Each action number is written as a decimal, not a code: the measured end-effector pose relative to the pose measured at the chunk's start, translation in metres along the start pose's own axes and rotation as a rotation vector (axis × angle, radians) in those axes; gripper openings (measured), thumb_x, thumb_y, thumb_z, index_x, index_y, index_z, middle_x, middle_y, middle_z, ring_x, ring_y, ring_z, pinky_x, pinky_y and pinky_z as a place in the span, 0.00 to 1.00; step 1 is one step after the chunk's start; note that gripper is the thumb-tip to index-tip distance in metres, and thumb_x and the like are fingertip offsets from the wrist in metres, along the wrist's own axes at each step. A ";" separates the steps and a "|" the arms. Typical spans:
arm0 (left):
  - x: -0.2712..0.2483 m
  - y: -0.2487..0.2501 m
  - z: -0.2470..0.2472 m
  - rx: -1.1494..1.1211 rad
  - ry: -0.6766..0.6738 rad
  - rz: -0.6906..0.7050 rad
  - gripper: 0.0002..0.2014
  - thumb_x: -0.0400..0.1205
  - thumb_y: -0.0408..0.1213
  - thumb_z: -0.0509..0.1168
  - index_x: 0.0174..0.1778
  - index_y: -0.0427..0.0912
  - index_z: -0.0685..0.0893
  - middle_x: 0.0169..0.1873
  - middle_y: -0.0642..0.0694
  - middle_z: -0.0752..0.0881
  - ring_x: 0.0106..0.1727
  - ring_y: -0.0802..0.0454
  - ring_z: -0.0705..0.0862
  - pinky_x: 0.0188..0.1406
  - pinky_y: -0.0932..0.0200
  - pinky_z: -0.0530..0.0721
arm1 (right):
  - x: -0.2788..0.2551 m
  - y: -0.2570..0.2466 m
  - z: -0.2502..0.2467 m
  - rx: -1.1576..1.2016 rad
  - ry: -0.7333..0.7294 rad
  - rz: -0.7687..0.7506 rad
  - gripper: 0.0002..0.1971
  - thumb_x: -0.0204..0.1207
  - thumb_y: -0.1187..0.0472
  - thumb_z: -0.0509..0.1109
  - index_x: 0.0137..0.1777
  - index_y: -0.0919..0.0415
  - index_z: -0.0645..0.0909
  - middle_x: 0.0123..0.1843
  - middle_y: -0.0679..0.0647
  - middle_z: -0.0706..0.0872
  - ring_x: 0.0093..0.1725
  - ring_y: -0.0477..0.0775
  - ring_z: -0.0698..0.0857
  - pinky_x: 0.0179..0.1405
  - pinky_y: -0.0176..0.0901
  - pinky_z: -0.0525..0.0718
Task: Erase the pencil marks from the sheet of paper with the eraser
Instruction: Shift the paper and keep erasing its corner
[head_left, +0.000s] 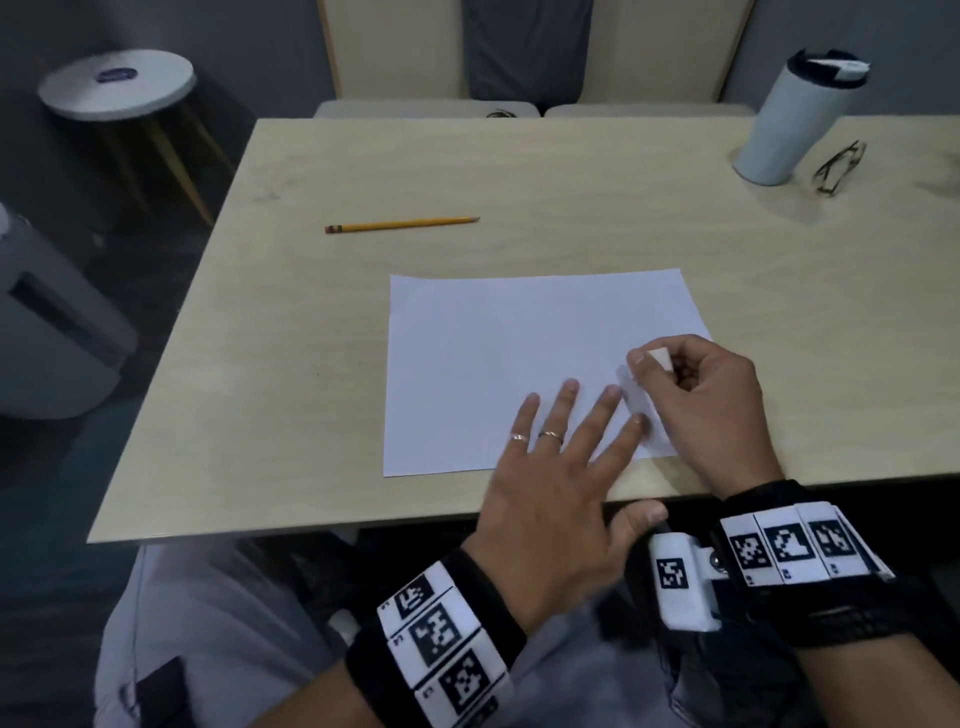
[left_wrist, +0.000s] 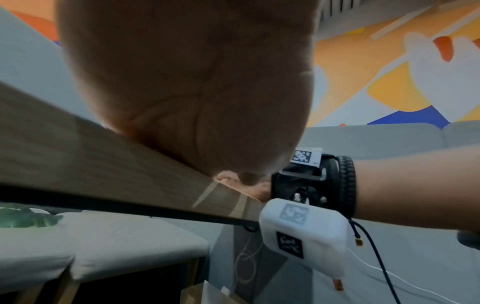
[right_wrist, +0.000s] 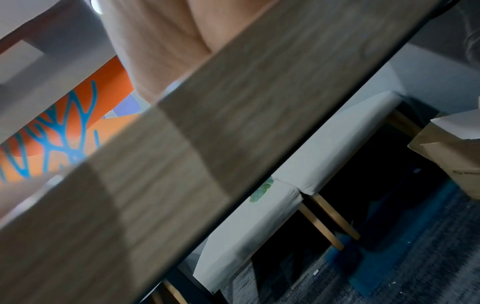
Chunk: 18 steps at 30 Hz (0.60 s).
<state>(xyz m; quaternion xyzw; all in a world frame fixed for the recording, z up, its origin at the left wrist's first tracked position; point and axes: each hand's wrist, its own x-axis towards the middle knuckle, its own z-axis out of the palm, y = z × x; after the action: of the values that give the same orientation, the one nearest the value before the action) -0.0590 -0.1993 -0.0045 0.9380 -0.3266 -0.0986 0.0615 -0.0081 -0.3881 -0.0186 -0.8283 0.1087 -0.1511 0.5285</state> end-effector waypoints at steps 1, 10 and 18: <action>-0.003 -0.005 0.002 0.006 0.006 -0.005 0.38 0.90 0.70 0.35 0.94 0.57 0.40 0.93 0.52 0.35 0.91 0.43 0.28 0.89 0.33 0.35 | -0.001 0.001 -0.001 -0.007 0.003 -0.004 0.04 0.84 0.55 0.80 0.49 0.53 0.92 0.42 0.52 0.93 0.38 0.47 0.86 0.43 0.39 0.85; -0.057 -0.129 -0.023 0.012 0.025 -0.544 0.47 0.84 0.75 0.26 0.93 0.48 0.34 0.91 0.50 0.29 0.91 0.41 0.28 0.87 0.34 0.27 | 0.002 0.010 0.004 -0.091 0.010 -0.023 0.05 0.82 0.54 0.81 0.45 0.51 0.91 0.38 0.47 0.92 0.34 0.45 0.83 0.35 0.29 0.79; -0.073 -0.114 -0.001 0.046 0.096 -0.202 0.41 0.88 0.73 0.37 0.95 0.54 0.45 0.93 0.53 0.39 0.93 0.43 0.33 0.89 0.33 0.35 | 0.004 0.016 0.000 -0.111 0.006 0.015 0.15 0.80 0.37 0.78 0.56 0.46 0.91 0.39 0.52 0.90 0.36 0.56 0.84 0.32 0.31 0.79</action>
<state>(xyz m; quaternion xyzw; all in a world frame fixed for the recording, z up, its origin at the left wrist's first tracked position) -0.0467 -0.0646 -0.0130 0.9710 -0.2290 -0.0517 0.0453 -0.0050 -0.3961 -0.0332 -0.8550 0.1247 -0.1431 0.4827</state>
